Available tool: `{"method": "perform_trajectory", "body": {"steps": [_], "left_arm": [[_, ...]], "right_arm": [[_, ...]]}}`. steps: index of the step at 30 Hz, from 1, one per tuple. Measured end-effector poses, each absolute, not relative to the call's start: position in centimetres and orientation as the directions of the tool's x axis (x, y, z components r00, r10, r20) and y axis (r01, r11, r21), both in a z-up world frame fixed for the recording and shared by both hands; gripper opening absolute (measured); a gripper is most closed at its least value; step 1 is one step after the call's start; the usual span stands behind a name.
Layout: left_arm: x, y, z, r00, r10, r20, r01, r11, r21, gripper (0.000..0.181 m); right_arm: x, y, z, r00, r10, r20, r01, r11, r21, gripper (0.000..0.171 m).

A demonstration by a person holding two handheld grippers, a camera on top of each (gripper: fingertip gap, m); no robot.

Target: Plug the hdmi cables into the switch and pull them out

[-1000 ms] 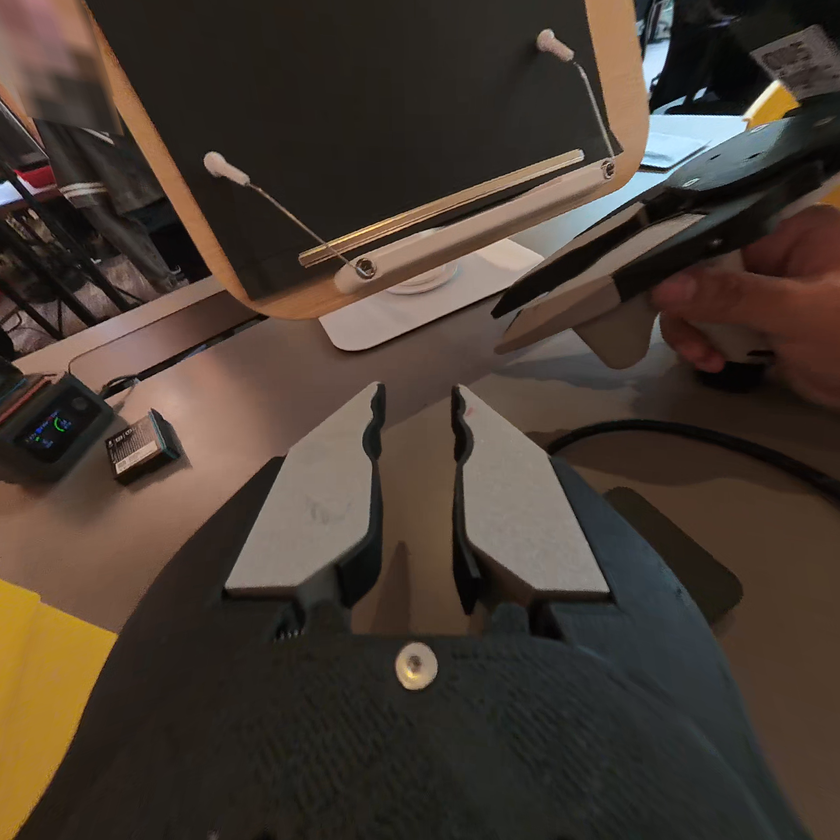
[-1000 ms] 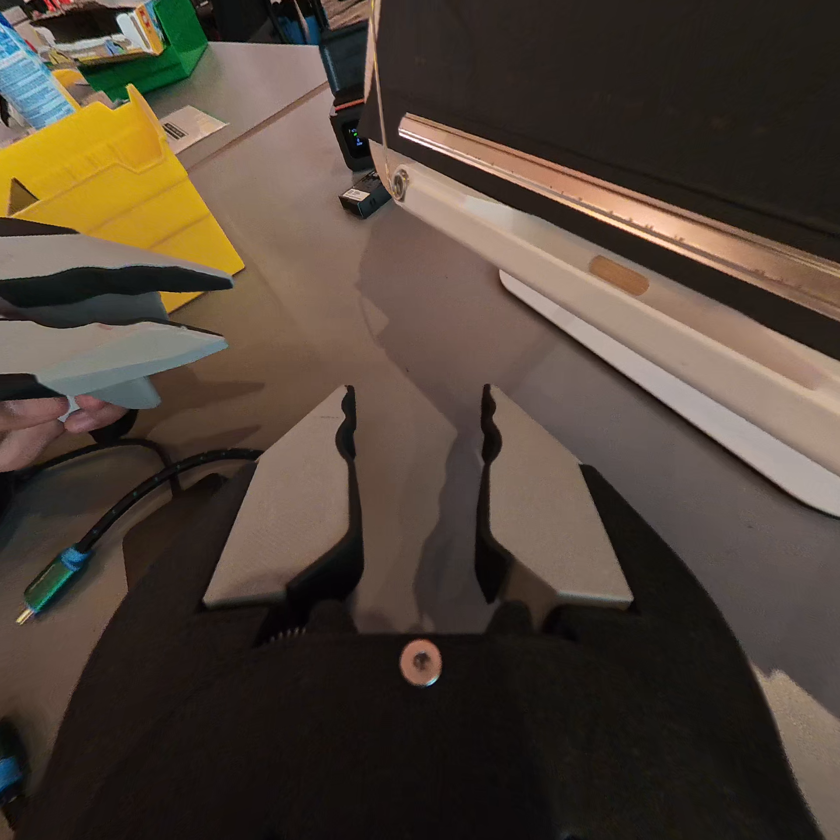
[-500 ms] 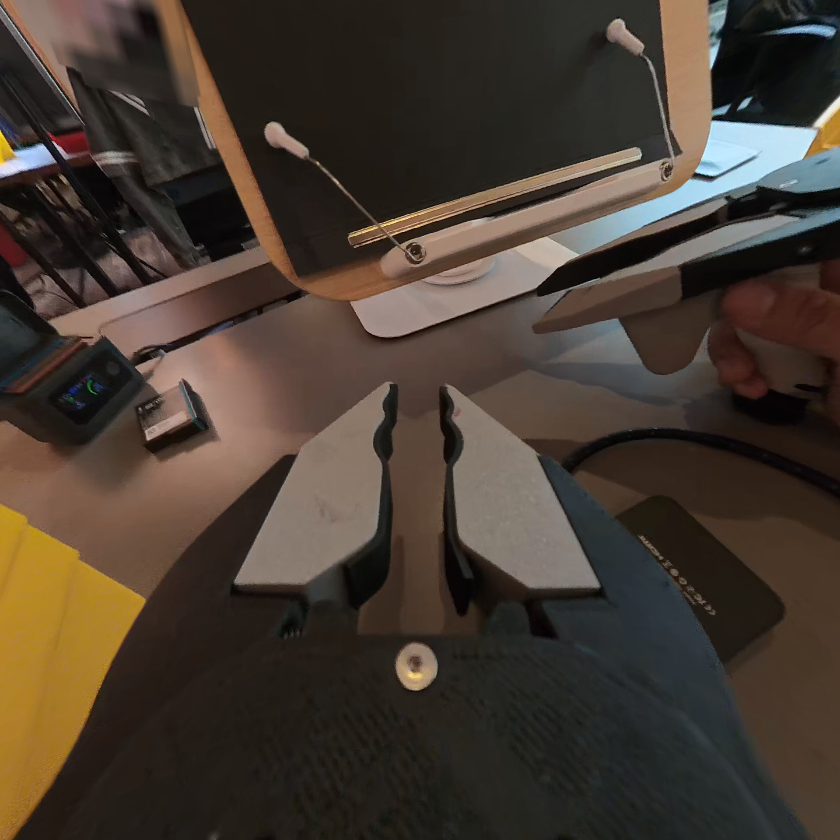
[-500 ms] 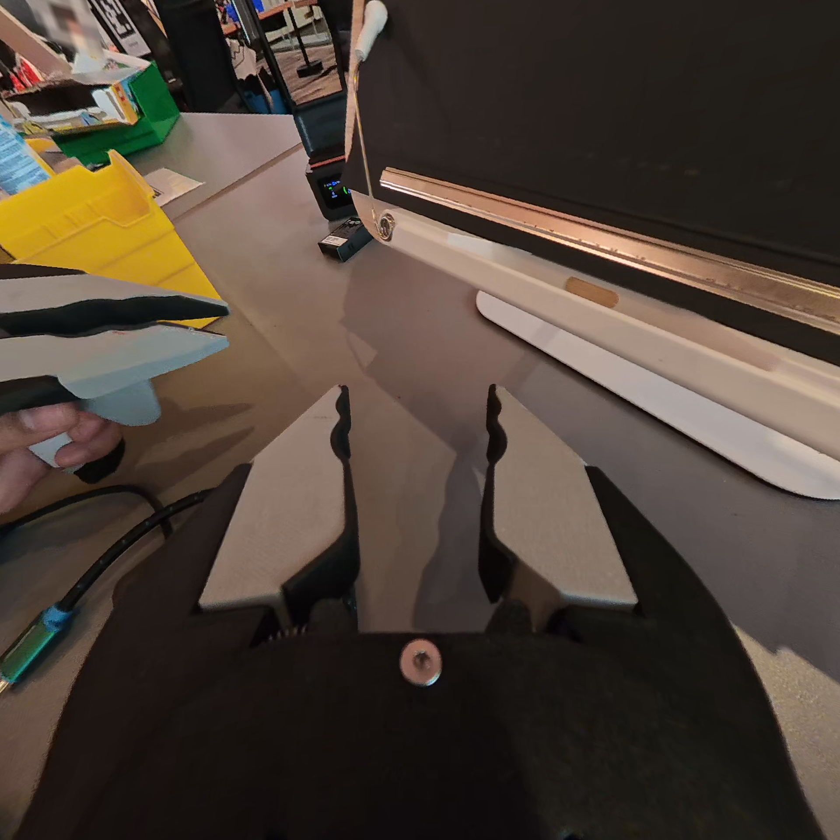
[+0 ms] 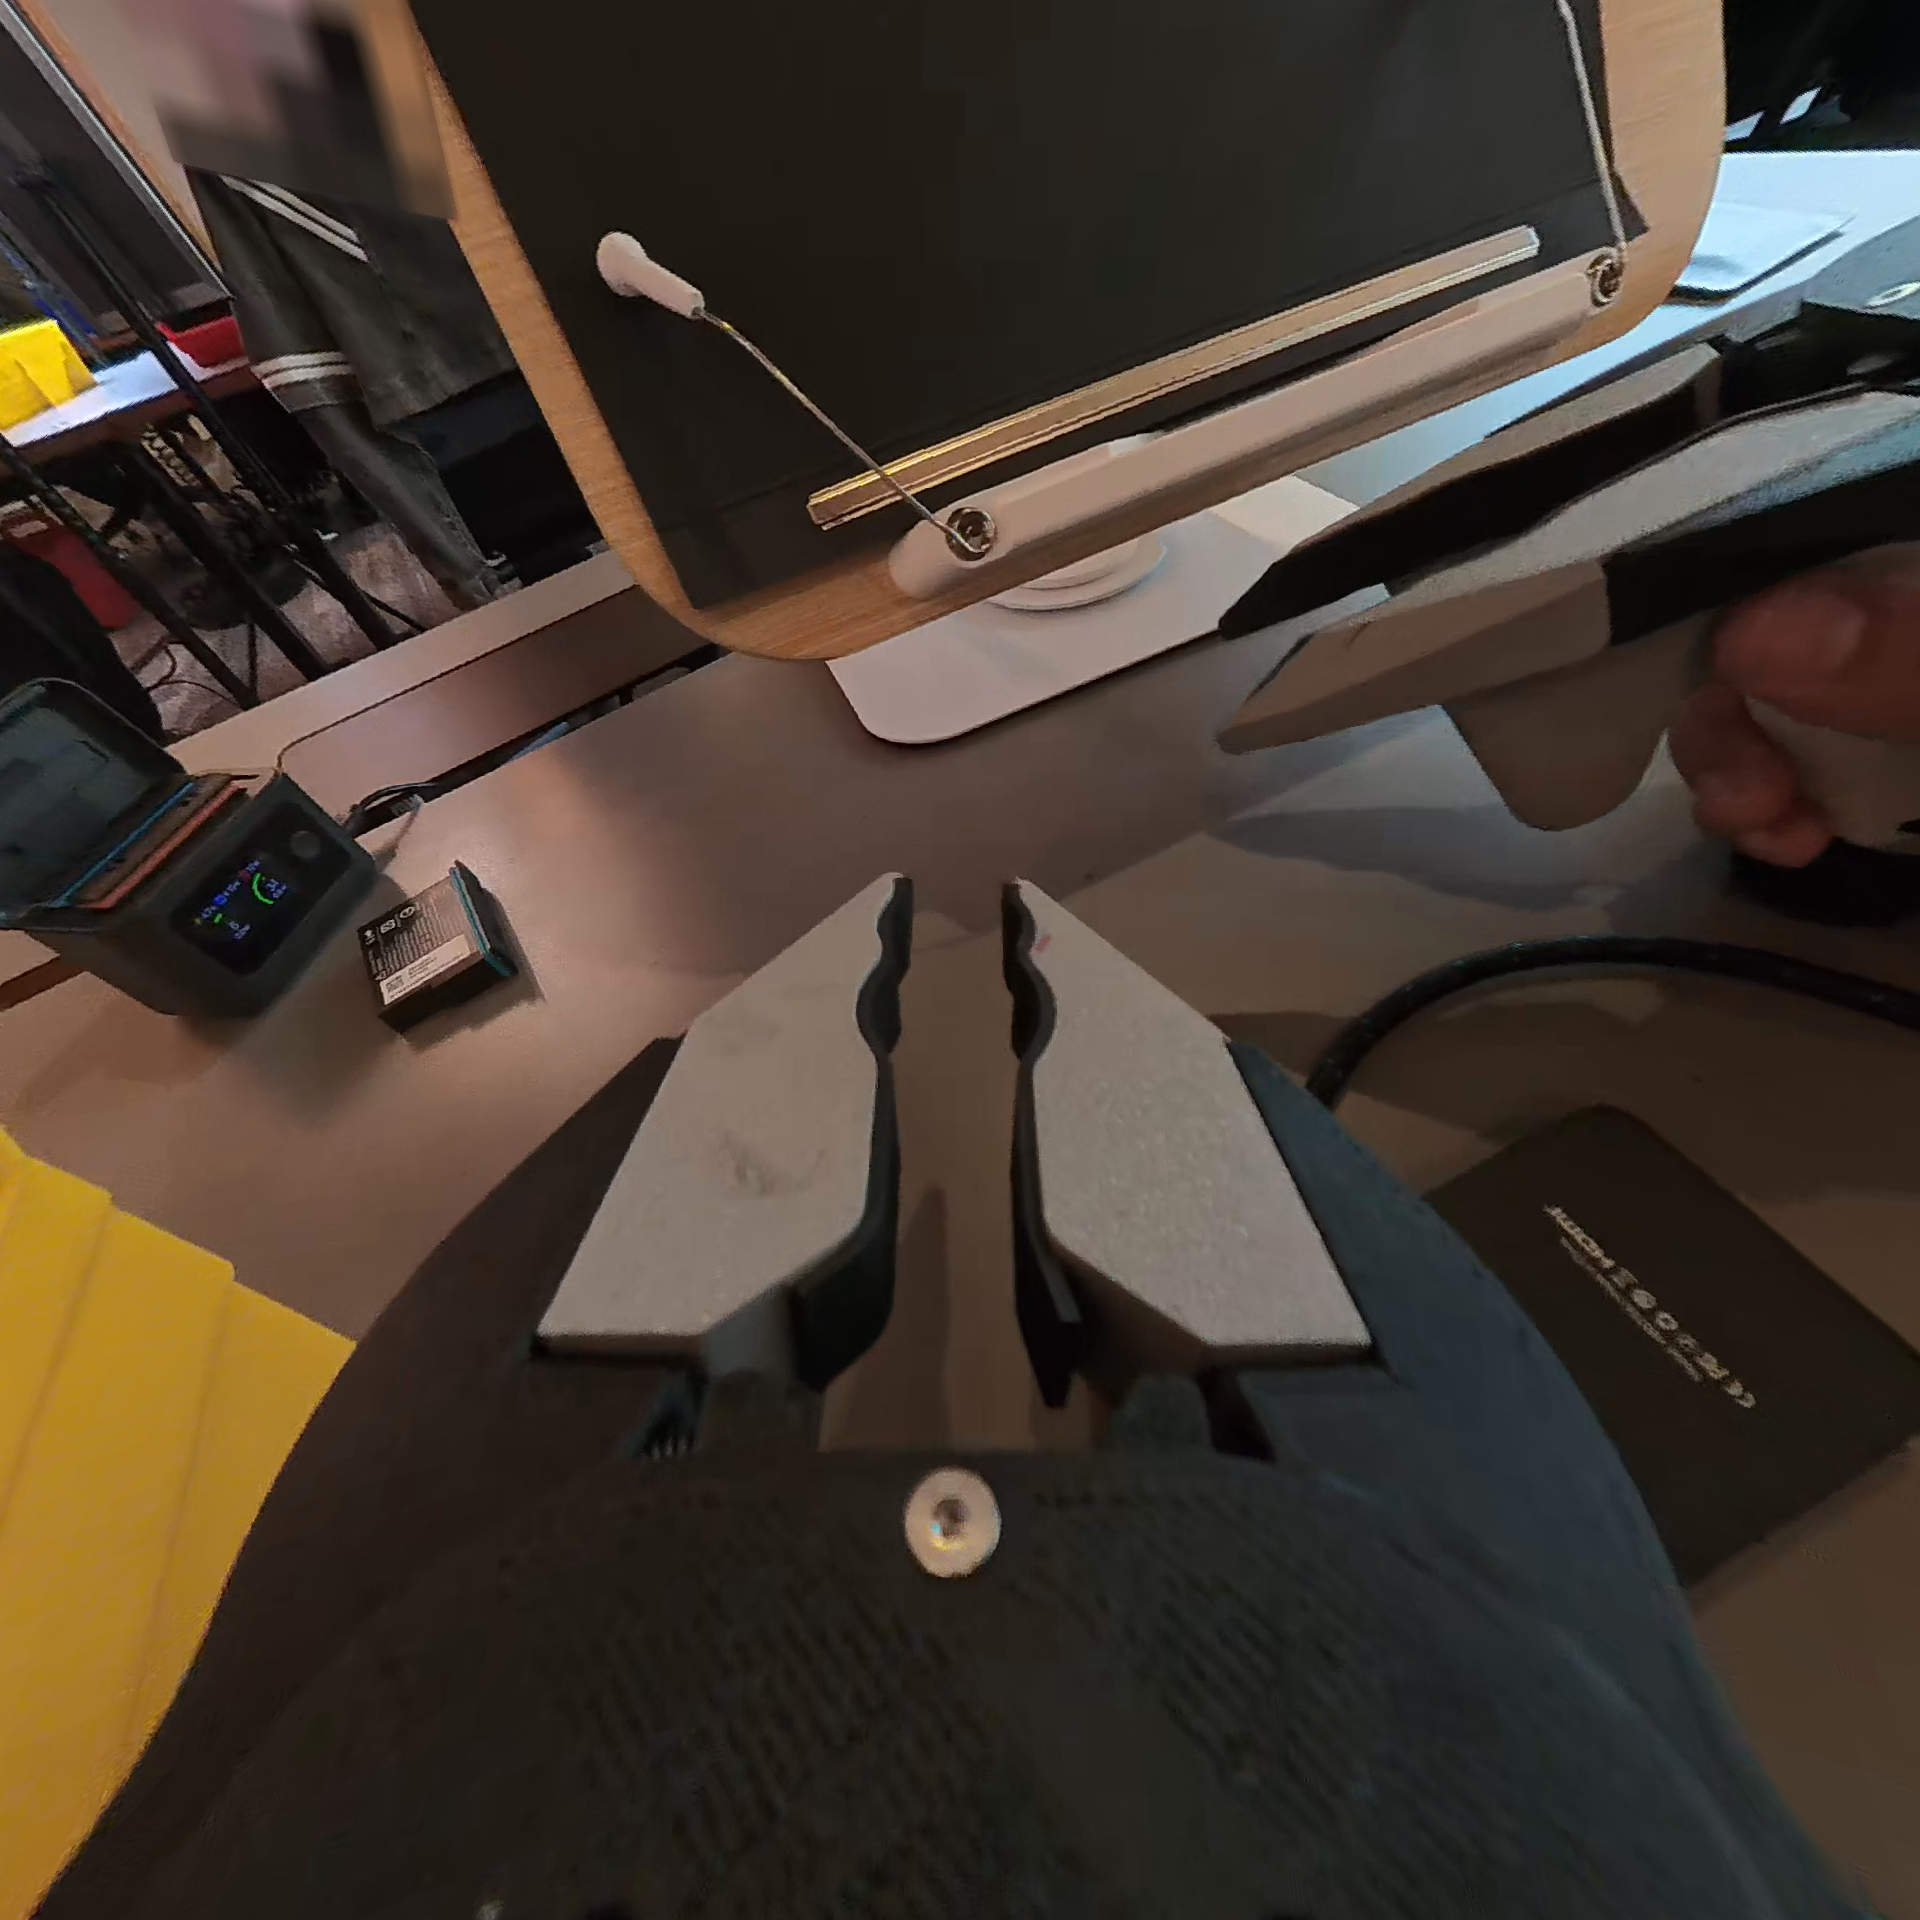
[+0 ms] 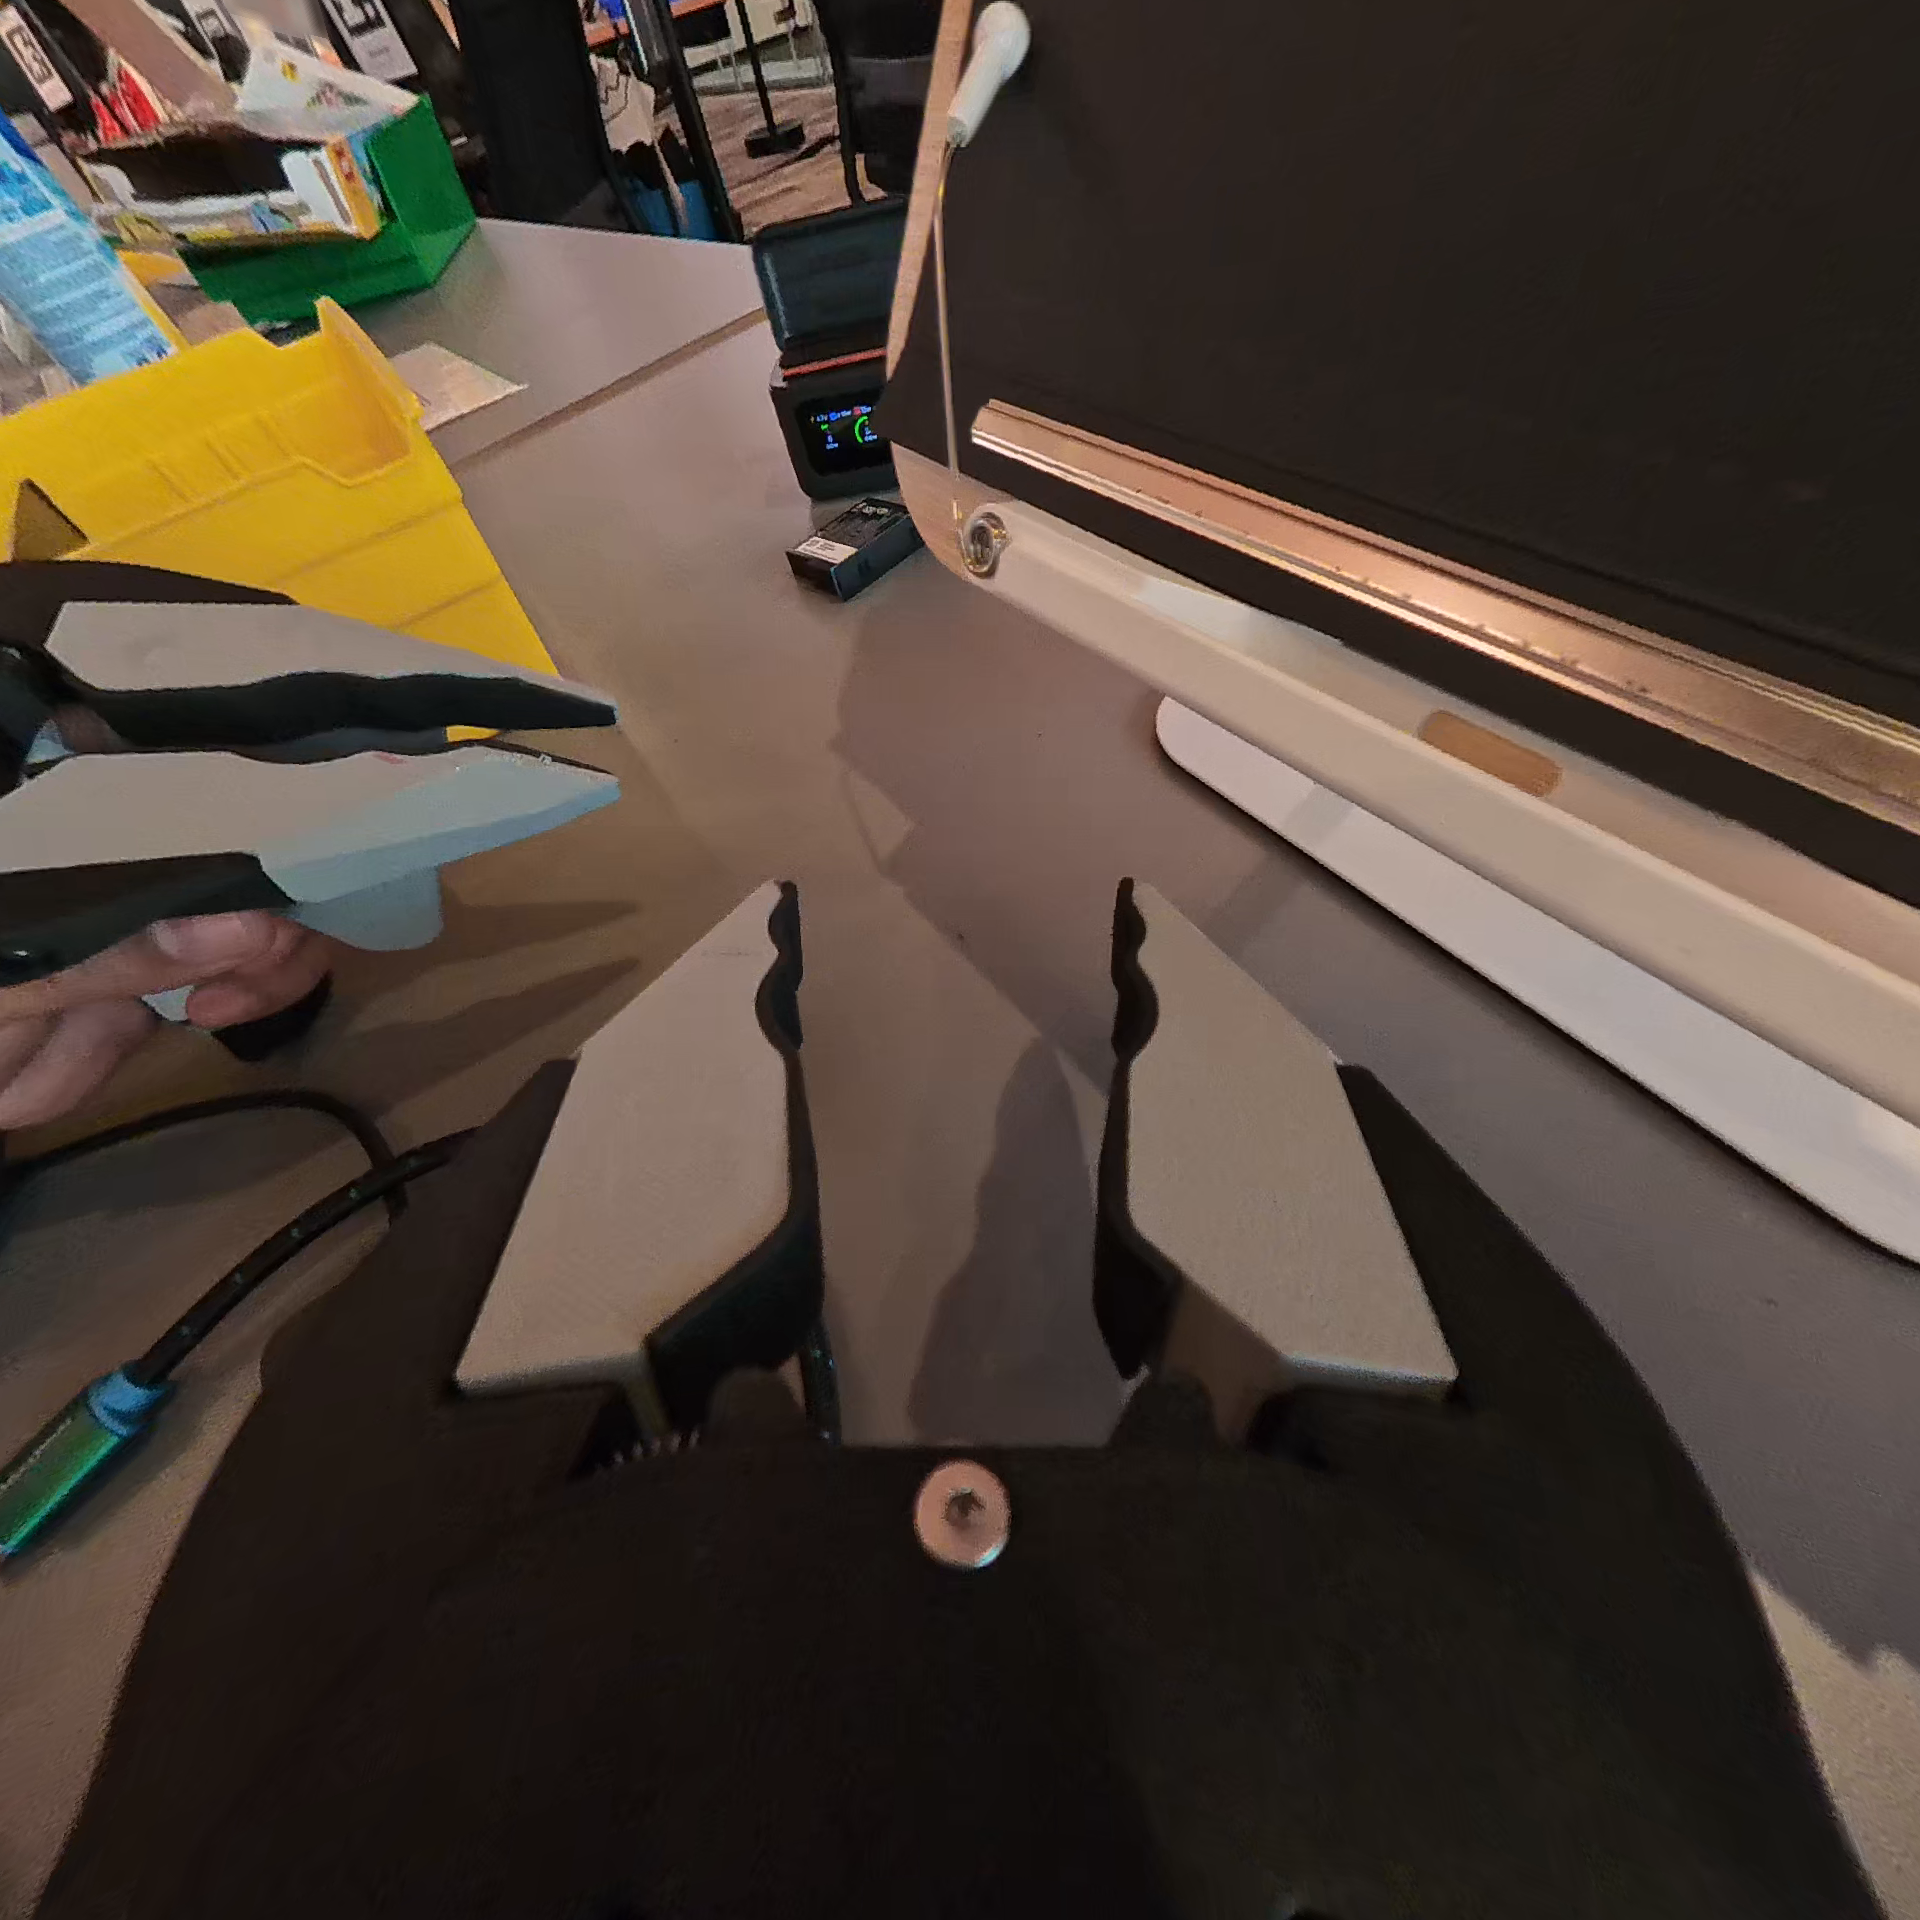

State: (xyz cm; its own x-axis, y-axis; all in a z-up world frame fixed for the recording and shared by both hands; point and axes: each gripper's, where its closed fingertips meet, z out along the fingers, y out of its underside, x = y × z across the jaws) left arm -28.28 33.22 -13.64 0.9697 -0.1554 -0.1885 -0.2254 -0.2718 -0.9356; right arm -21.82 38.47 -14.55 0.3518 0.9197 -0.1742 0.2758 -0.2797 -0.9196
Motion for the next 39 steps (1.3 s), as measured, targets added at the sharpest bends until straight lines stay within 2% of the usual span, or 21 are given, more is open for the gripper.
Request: {"method": "perform_trajectory", "body": {"steps": [7, 14, 20, 22, 27, 30, 35, 37, 39], "left_arm": [[-28.8, 33.0, -13.0, 0.977, -0.15, -0.15, -0.187, -0.268, -0.945, 0.017], [-28.9, 32.7, -12.3, 0.977, -0.156, -0.148, -0.185, -0.258, -0.948, 0.015], [-28.6, 32.5, -11.7, 0.975, -0.169, -0.143, -0.182, -0.246, -0.952, 0.015], [-28.8, 32.6, -11.8, 0.977, -0.163, -0.14, -0.178, -0.253, -0.951, 0.015], [-29.1, 32.7, -12.3, 0.979, -0.151, -0.139, -0.177, -0.276, -0.945, 0.014], [-29.2, 32.8, -12.6, 0.979, -0.147, -0.14, -0.177, -0.283, -0.943, 0.014], [-28.3, 32.7, -12.7, 0.972, -0.173, -0.162, -0.206, -0.278, -0.938, 0.015], [-27.9, 32.7, -12.7, 0.968, -0.184, -0.169, -0.215, -0.273, -0.938, 0.016], [-27.7, 32.6, -12.5, 0.965, -0.188, -0.183, -0.229, -0.263, -0.937, 0.016]], "right_arm": [[-22.1, 38.1, -14.6, 0.331, 0.928, -0.172, 0.286, -0.272, -0.919, 0.058], [-22.6, 36.3, -14.5, 0.217, 0.962, -0.164, 0.322, -0.229, -0.919, 0.062], [-23.2, 33.5, -13.9, 0.056, 0.991, -0.121, 0.359, -0.133, -0.924, 0.062], [-23.0, 31.5, -13.5, -0.056, 0.994, -0.097, 0.385, -0.068, -0.92, 0.054], [-21.1, 25.6, -14.7, -0.316, 0.947, -0.053, 0.502, 0.119, -0.857, 0.06], [-20.2, 24.6, -16.3, -0.328, 0.945, 0.009, 0.565, 0.204, -0.799, 0.069], [-18.7, 24.5, -20.5, -0.323, 0.946, -0.013, 0.717, 0.236, -0.655, 0.074], [-19.2, 25.2, -20.7, -0.295, 0.955, 0.032, 0.71, 0.241, -0.662, 0.075], [-19.6, 25.7, -20.7, -0.269, 0.963, 0.016, 0.705, 0.208, -0.678, 0.065]]}}
